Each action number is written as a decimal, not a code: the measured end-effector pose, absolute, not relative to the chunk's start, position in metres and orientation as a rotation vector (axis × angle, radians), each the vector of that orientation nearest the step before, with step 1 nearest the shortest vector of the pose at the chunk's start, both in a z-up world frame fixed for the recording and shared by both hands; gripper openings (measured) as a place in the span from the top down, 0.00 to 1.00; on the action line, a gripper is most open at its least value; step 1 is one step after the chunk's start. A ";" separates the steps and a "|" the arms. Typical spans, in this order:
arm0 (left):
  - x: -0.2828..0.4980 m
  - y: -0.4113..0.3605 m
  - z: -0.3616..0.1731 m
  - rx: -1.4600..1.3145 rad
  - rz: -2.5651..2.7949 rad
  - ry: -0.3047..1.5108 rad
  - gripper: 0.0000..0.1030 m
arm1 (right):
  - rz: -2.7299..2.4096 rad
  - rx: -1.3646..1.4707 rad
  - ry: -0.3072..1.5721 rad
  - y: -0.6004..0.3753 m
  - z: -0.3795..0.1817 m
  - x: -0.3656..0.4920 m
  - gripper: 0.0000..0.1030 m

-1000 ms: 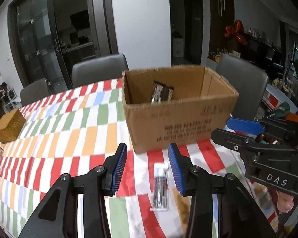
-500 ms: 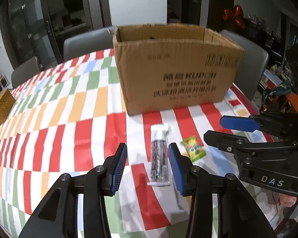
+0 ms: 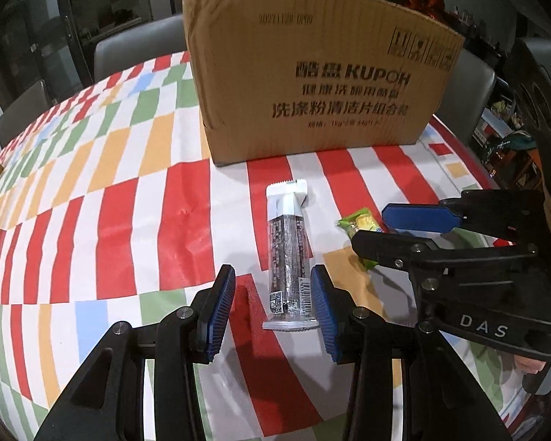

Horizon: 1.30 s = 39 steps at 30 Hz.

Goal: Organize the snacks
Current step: 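Grasp the yellow-green candy packet with the right tool while the left tool grasps the tube snack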

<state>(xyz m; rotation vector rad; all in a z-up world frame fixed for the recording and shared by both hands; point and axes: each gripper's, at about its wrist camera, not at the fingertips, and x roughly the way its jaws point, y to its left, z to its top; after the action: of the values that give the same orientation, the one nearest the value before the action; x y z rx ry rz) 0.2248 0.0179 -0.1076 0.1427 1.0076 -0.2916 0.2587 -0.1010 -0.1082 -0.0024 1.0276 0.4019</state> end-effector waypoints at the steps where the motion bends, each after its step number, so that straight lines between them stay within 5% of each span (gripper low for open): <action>1: 0.226 0.018 -0.109 0.141 -0.293 1.012 0.59 | 0.399 -0.006 1.033 -0.100 -0.110 0.261 0.65; 14: 0.245 0.015 -0.121 0.106 -0.300 1.049 0.62 | 0.383 -0.028 1.042 -0.094 -0.118 0.268 0.79; 19: 0.247 0.012 -0.121 0.085 -0.309 1.048 0.80 | 0.385 -0.019 1.035 -0.102 -0.117 0.264 0.79; 39: 0.213 0.008 -0.076 0.036 -0.285 0.942 0.81 | 0.374 0.010 0.930 -0.124 -0.077 0.235 0.79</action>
<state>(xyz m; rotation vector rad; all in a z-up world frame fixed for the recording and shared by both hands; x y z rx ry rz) 0.2129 0.0081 -0.0759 0.0365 0.9419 -0.2852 0.2351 -0.1236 -0.0775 0.0103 0.9303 0.3739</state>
